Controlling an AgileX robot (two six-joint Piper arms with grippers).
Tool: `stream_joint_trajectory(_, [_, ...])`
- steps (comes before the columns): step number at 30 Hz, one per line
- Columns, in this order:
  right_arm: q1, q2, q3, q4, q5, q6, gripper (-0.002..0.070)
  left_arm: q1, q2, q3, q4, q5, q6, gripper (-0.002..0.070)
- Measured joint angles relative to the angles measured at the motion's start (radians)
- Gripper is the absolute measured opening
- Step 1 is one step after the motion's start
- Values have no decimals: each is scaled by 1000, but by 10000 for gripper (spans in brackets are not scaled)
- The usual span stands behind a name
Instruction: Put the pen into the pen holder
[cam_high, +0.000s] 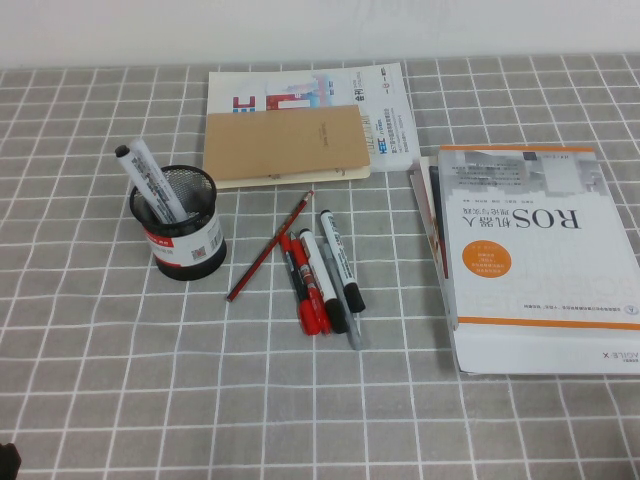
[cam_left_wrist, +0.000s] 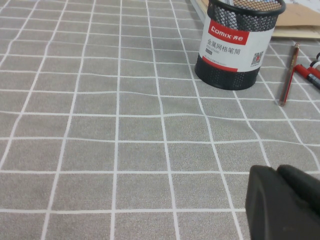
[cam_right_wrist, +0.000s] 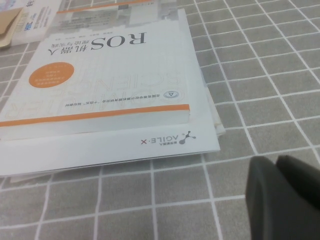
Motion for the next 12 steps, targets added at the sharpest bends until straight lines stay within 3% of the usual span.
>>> stream_joint_trajectory(12, [0, 0, 0, -4, 0, 1, -13, 0, 0, 0, 0, 0, 0, -5])
